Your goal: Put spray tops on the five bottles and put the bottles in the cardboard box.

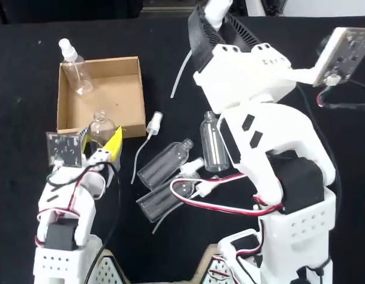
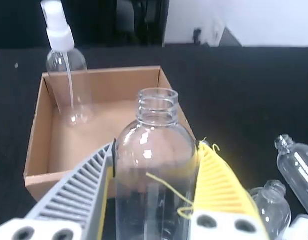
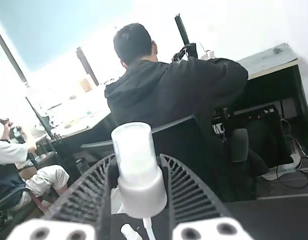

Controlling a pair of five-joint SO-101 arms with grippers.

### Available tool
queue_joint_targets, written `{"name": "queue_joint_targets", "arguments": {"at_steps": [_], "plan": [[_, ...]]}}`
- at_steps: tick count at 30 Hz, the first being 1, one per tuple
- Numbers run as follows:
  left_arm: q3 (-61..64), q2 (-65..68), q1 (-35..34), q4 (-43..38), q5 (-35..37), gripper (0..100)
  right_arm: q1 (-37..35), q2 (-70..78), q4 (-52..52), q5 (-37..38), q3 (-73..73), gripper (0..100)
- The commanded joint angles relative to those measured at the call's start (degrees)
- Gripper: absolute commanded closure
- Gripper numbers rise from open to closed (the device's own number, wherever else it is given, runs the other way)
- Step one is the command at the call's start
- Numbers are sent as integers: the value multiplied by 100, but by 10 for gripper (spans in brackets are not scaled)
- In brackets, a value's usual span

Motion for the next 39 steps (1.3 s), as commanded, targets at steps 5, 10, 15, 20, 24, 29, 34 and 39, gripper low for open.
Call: {"name": "queue_joint_targets", "arguments": {"at_steps": [5, 10, 15, 20, 24, 29, 34, 39], "plan": [[22, -176, 84, -185, 70, 909, -290, -145, -211, -53, -75, 985], [84, -176, 84, -659, 70, 909, -870, -136, -255, -35, -215, 983], [365, -176, 84, -1116, 70, 909, -985, -145, -264, -35, 66, 986], [514, -176, 286, -1310, 44, 910, -967, -444, -229, -35, 435, 986], [523, -176, 927, -1292, 26, 911, -967, -1270, -360, -35, 1077, 986], [620, -176, 1402, -1319, 26, 911, -563, -2211, -1363, -53, 2264, 986], [620, -176, 1578, -1327, 26, 909, -193, -2738, -3103, -70, 3389, 986], [629, -176, 1938, -1301, 26, 909, -448, -2826, -3499, -79, 3758, 986]]}}
